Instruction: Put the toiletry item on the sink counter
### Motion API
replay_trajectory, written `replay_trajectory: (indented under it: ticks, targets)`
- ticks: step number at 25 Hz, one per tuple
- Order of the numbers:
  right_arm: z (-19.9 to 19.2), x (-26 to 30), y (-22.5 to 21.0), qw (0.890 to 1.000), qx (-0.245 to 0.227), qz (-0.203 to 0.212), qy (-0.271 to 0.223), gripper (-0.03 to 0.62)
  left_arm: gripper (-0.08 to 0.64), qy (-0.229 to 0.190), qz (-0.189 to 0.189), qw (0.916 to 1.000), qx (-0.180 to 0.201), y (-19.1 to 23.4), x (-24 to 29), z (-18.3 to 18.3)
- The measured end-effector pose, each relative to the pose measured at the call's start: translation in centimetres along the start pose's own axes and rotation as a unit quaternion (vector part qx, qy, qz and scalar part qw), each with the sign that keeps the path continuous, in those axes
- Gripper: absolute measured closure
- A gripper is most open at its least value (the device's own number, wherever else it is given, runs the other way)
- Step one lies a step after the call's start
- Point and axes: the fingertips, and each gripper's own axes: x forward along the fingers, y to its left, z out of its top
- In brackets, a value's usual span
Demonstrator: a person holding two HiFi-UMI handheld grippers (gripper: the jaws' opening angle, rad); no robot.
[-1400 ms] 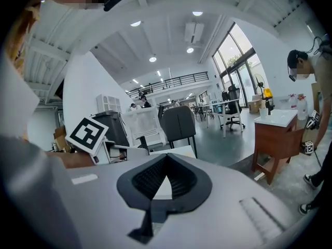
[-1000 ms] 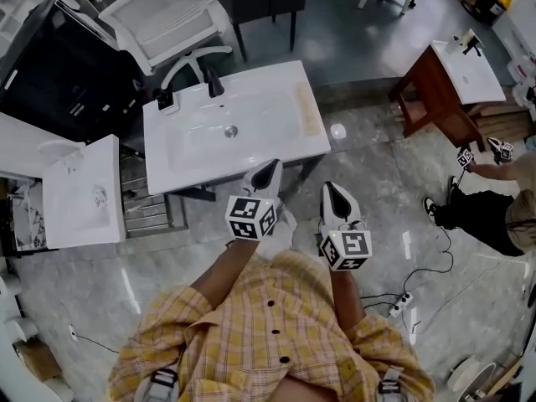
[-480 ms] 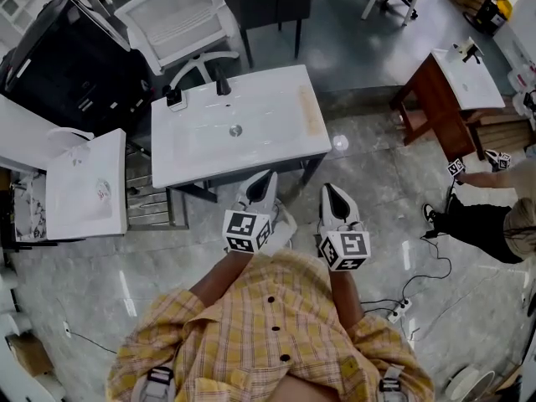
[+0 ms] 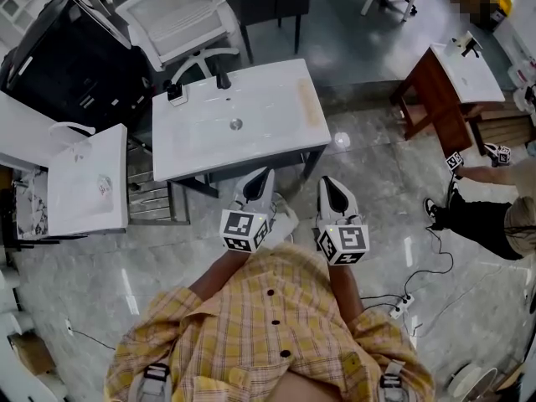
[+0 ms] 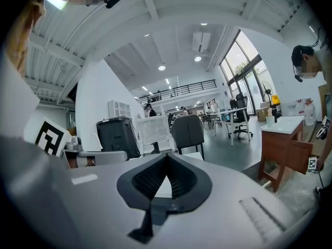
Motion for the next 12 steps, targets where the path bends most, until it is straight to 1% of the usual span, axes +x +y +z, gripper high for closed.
replay_trajectory:
  ticks: [12]
  targets:
    - [-0.1, -0.7, 0.0, 1.0, -0.002, -0.007, -0.004, 0.594, 0.56, -0.007, 0.001, 0.9999, 0.012, -0.4, -1.4, -0.1]
